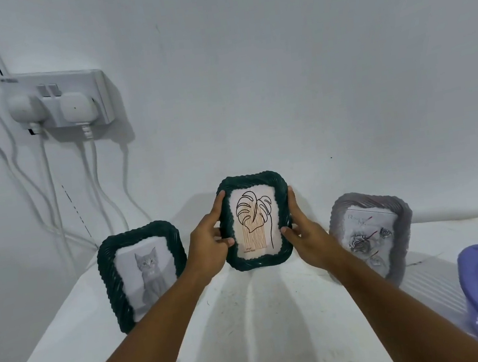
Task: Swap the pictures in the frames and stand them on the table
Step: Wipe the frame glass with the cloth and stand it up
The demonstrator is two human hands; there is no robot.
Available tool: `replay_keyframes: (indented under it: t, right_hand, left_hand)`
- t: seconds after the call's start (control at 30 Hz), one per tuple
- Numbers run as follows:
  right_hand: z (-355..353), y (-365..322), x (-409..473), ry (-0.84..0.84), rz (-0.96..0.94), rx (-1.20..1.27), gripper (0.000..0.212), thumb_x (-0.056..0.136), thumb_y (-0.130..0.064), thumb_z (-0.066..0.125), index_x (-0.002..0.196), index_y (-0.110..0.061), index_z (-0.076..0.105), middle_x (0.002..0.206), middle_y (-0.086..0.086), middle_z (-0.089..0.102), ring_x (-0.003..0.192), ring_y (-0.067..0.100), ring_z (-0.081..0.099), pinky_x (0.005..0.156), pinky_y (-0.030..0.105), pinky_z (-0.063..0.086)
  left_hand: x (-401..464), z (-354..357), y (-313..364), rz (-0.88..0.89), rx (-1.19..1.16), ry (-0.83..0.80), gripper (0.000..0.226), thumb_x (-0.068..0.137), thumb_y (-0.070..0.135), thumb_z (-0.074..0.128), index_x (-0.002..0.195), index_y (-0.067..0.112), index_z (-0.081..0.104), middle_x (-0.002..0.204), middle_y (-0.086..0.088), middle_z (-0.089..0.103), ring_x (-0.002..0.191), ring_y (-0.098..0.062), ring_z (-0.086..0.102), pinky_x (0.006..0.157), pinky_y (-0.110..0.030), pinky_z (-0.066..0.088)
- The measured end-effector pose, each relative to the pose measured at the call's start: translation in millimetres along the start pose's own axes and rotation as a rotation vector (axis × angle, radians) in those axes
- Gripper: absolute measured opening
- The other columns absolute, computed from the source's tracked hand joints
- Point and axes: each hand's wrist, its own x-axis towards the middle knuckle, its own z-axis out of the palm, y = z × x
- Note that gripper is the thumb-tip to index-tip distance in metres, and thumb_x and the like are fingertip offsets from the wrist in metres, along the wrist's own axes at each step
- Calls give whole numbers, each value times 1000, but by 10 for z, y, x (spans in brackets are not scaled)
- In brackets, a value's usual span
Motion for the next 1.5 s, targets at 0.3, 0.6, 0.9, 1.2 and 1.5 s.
replay_keyframes:
  t: [0.3, 0.6, 0.9, 1.2, 1.5]
  right_hand:
    - [243, 227, -99, 20, 67, -11, 76, 101, -20, 37, 140, -49, -21, 123, -7, 51, 96, 21, 65, 85, 25, 49]
    - [356, 290, -261, 47, 96, 9, 71, 101, -30, 36, 133, -58, -21, 115, -6, 53, 89, 22, 66, 85, 38, 54]
    - [391, 252, -397, 71, 123, -2, 71, 102, -25, 36, 131, -58, -20, 123, 5, 59, 91, 21, 64, 85, 35, 52]
    - [358, 175, -448, 37, 159, -40, 75, 101, -23, 41, 143, -43, -18, 135, 4, 54, 98, 18, 61, 80, 24, 47]
    - [7, 286, -678, 624, 40, -94, 13, 89, -12, 56, 100, -17, 59, 83, -1, 64, 75, 13, 60, 71, 42, 52]
  left_hand:
    - [-44, 79, -282, -34, 101, -22, 99, 79, -22, 53, 135, 57, 30, 117, -4, 56, 98, -24, 56, 78, -29, 57]
    - [-210, 93, -376, -65, 35, -31, 97, 85, -22, 44, 129, 63, 33, 120, 15, 56, 93, -19, 59, 72, -30, 57]
    - [-349, 106, -338, -37, 96, -50, 90, 88, -20, 40, 136, 55, 25, 128, 14, 50, 99, -14, 57, 72, -26, 58]
    - [-410, 103, -328, -42, 271, -69, 88, 88, -12, 50, 147, 43, 14, 131, 5, 37, 117, -16, 47, 87, -26, 54]
    - [-579, 474, -2, 284, 420, 74, 25, 90, -2, 51, 104, 13, 65, 102, 5, 48, 95, -12, 52, 83, -19, 44]
